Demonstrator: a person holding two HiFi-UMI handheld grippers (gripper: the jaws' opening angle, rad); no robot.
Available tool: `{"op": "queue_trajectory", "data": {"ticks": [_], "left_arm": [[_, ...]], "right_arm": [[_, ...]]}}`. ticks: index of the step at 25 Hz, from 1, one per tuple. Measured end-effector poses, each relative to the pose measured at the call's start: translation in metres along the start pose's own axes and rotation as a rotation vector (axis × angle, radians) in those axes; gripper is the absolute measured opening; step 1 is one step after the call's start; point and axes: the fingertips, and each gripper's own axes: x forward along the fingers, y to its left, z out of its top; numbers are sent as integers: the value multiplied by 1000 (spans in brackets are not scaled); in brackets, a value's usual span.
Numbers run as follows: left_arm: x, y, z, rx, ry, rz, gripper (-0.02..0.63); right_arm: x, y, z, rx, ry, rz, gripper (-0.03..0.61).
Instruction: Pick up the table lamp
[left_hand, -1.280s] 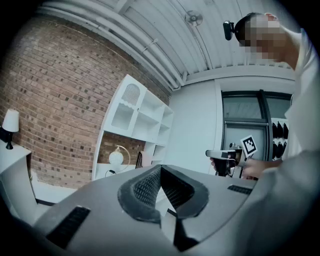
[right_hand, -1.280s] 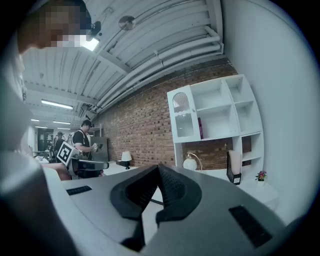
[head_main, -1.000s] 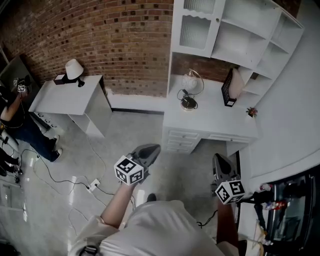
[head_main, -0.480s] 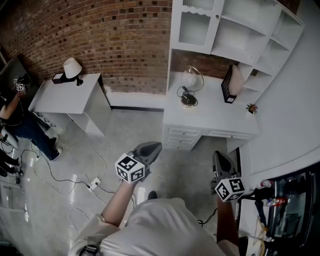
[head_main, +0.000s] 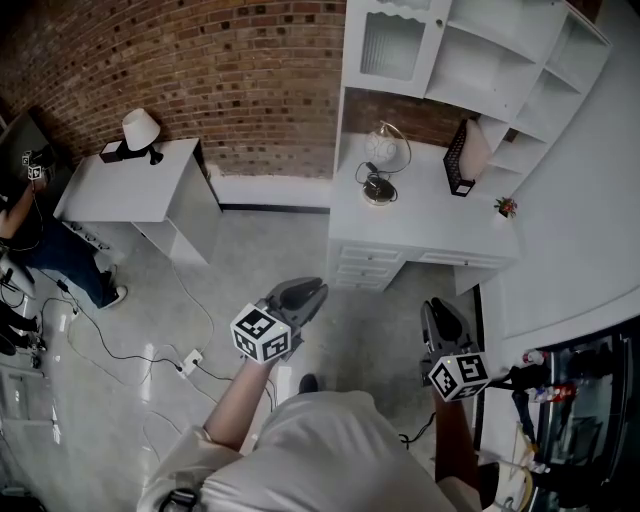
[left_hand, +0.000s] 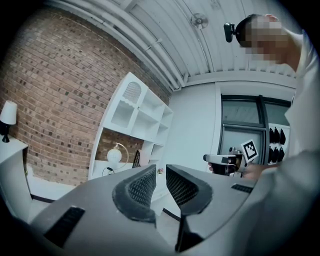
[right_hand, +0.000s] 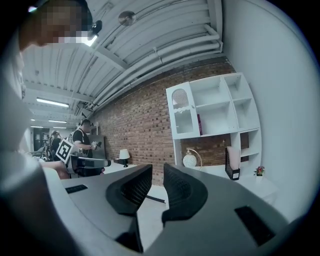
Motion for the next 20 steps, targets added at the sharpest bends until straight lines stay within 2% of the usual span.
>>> {"op": "queue_trajectory", "data": {"ticks": [10,20], "left_arm": [[-13,20,-5,-36,7,-24,167],[-24,26,-16,-23,47,-90,173]], "right_arm": [[10,16,-4,-8,27,-27,129],[9,39,-21,5,36,-84,138]]}}
